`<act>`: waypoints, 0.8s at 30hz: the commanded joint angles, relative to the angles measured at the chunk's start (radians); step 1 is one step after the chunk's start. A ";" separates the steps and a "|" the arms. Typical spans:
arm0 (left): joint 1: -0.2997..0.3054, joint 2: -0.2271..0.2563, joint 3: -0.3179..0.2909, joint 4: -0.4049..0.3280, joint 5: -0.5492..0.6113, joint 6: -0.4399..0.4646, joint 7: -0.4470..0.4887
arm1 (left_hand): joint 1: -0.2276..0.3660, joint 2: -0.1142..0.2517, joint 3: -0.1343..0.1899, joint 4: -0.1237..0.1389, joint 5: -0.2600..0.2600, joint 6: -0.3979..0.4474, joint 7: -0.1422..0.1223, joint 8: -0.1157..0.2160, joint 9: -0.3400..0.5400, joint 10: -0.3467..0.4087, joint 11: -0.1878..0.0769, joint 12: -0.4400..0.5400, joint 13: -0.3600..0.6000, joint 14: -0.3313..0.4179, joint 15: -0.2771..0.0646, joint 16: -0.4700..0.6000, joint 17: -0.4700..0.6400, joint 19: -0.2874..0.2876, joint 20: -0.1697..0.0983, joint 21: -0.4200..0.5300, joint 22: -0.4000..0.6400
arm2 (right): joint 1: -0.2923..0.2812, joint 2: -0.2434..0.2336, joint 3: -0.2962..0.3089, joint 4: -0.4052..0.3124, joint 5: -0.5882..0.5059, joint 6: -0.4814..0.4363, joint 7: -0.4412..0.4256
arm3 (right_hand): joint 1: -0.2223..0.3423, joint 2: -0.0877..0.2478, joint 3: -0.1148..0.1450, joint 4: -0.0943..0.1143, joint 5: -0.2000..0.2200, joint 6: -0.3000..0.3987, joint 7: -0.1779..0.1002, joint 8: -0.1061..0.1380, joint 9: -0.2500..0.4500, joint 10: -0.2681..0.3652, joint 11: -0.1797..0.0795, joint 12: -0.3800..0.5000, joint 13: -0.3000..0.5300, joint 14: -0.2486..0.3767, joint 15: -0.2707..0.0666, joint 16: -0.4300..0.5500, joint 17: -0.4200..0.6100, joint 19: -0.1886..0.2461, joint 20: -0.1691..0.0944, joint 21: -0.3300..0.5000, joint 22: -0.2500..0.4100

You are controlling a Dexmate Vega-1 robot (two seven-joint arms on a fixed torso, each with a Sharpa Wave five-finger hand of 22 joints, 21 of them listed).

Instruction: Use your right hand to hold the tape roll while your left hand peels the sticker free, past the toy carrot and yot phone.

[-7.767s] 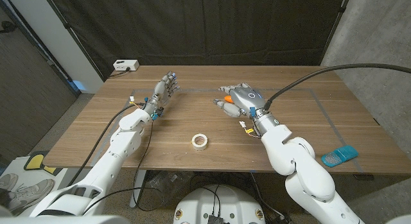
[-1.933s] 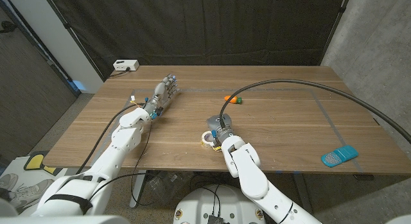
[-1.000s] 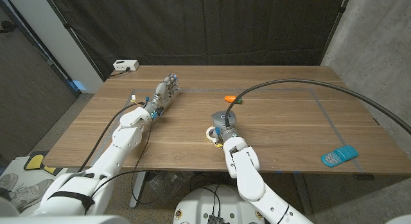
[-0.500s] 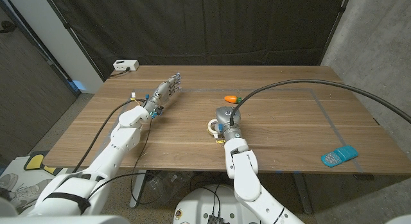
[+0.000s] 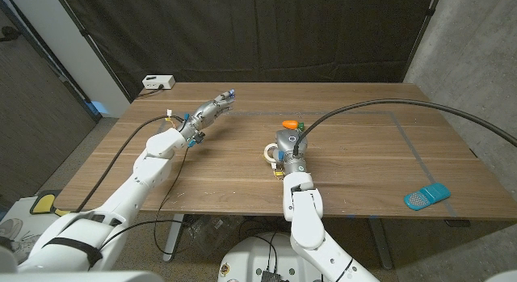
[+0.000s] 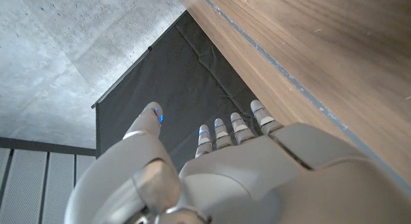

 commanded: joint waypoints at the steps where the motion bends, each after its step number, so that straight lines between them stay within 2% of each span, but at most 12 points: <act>1: 0.016 0.082 0.074 -0.074 0.061 -0.078 0.108 | 0.046 -0.018 0.006 -0.029 0.000 0.019 0.003 0.005 0.005 0.028 -0.003 0.009 0.007 0.018 -0.002 0.007 0.003 0.023 0.011 0.008 0.003 | -0.002 0.018 0.010 -0.004 0.041 -0.042 -0.047 | 0.045 0.054 -0.008 0.000 -0.003 0.013 -0.004 0.007 0.003 0.048 -0.033 -0.007 0.000 0.012 -0.072 0.007 0.007 -0.008 -0.094 0.015 0.004; 4: 0.022 0.105 0.092 -0.094 0.078 -0.096 0.145 | 0.080 -0.034 0.009 -0.047 0.005 0.043 0.010 0.011 0.006 0.041 -0.010 0.010 0.008 0.024 -0.005 0.005 0.004 0.028 0.017 0.006 0.003 | -0.002 0.027 0.016 -0.003 0.053 -0.056 -0.056 | 0.045 0.054 -0.010 0.001 -0.003 0.015 -0.001 0.008 0.004 0.048 -0.032 -0.008 0.002 0.015 -0.071 0.009 0.010 -0.009 -0.094 0.024 0.004; 8: 0.029 0.139 0.119 -0.125 0.118 -0.122 0.208 | 0.117 -0.052 0.011 -0.059 0.010 0.069 0.014 0.019 0.008 0.049 -0.017 0.010 0.011 0.032 -0.007 0.005 0.005 0.031 0.023 0.004 0.003 | -0.002 0.043 0.026 -0.006 0.079 -0.072 -0.070 | 0.045 0.053 -0.012 0.000 -0.004 0.017 0.001 0.008 0.004 0.052 -0.031 -0.009 0.002 0.019 -0.071 0.013 0.015 -0.006 -0.092 0.034 0.004; 12: 0.028 0.168 0.149 -0.148 0.139 -0.146 0.250 | 0.155 -0.074 0.011 -0.065 0.016 0.075 0.009 0.019 0.010 0.046 -0.052 0.006 0.015 0.033 -0.009 0.003 0.007 0.036 0.025 0.001 0.003 | 0.001 0.063 0.032 -0.005 0.098 -0.092 -0.091 | 0.046 0.051 -0.014 0.000 -0.004 0.020 0.003 0.009 0.004 0.056 -0.027 -0.010 0.003 0.025 -0.071 0.018 0.022 -0.005 -0.090 0.044 0.004; 13: 0.028 0.176 0.156 -0.156 0.146 -0.150 0.263 | 0.175 -0.085 0.012 -0.065 0.019 0.073 0.005 0.017 0.011 0.042 -0.074 0.003 0.017 0.033 -0.008 0.002 0.008 0.037 0.026 0.000 0.003 | 0.002 0.066 0.033 -0.006 0.102 -0.096 -0.093 | 0.046 0.050 -0.014 -0.001 -0.005 0.021 0.003 0.010 0.004 0.058 -0.025 -0.009 0.003 0.027 -0.071 0.020 0.025 -0.004 -0.089 0.047 0.004; 16: 0.022 0.198 0.179 -0.168 0.166 -0.170 0.293 | 0.207 -0.095 0.015 -0.065 0.024 0.077 -0.013 0.017 0.012 0.041 -0.089 0.002 0.020 0.030 -0.007 0.000 0.010 0.039 0.025 -0.002 0.003 | 0.005 0.069 0.037 -0.013 0.123 -0.097 -0.095 | 0.047 0.049 -0.015 -0.001 -0.005 0.024 0.004 0.011 0.005 0.061 -0.024 -0.010 0.004 0.028 -0.071 0.023 0.029 -0.003 -0.088 0.053 0.004; 18: 0.017 0.208 0.194 -0.168 0.169 -0.186 0.309 | 0.232 -0.100 0.018 -0.066 0.028 0.089 -0.030 0.021 0.014 0.043 -0.090 0.003 0.023 0.031 -0.008 0.001 0.012 0.041 0.023 -0.004 0.003 | 0.010 0.073 0.036 -0.012 0.125 -0.103 -0.099 | 0.048 0.049 -0.016 -0.002 -0.005 0.024 0.006 0.011 0.005 0.062 -0.022 -0.010 0.006 0.029 -0.070 0.026 0.032 -0.004 -0.088 0.058 0.004; 19: 0.013 0.213 0.203 -0.167 0.169 -0.194 0.313 | 0.251 -0.102 0.022 -0.066 0.030 0.090 -0.033 0.022 0.015 0.048 -0.100 0.004 0.025 0.032 -0.011 0.002 0.014 0.042 0.023 -0.005 0.003 | 0.011 0.076 0.037 -0.014 0.131 -0.105 -0.101 | 0.049 0.048 -0.017 -0.002 -0.005 0.025 0.007 0.011 0.005 0.062 -0.021 -0.010 0.007 0.029 -0.070 0.026 0.033 -0.004 -0.088 0.061 0.004; 20: 0.008 0.221 0.212 -0.169 0.172 -0.204 0.314 | 0.275 -0.106 0.025 -0.066 0.033 0.093 -0.049 0.022 0.016 0.047 -0.106 0.004 0.027 0.031 -0.010 0.002 0.016 0.043 0.022 -0.007 0.003 | 0.011 0.080 0.041 -0.022 0.147 -0.103 -0.101 | 0.049 0.048 -0.017 -0.003 -0.005 0.025 0.007 0.011 0.005 0.063 -0.022 -0.010 0.007 0.028 -0.070 0.025 0.033 -0.004 -0.088 0.063 0.004; 24: -0.004 0.245 0.244 -0.178 0.168 -0.222 0.321 | 0.307 -0.110 0.031 -0.065 0.035 0.101 -0.066 0.025 0.018 0.055 -0.117 0.007 0.032 0.025 -0.009 0.002 0.020 0.039 0.017 -0.011 0.004 | 0.013 0.096 0.047 -0.030 0.173 -0.114 -0.109 | 0.050 0.049 -0.018 -0.002 -0.006 0.026 0.010 0.011 0.006 0.068 -0.018 -0.010 0.011 0.039 -0.070 0.034 0.041 -0.003 -0.086 0.075 0.003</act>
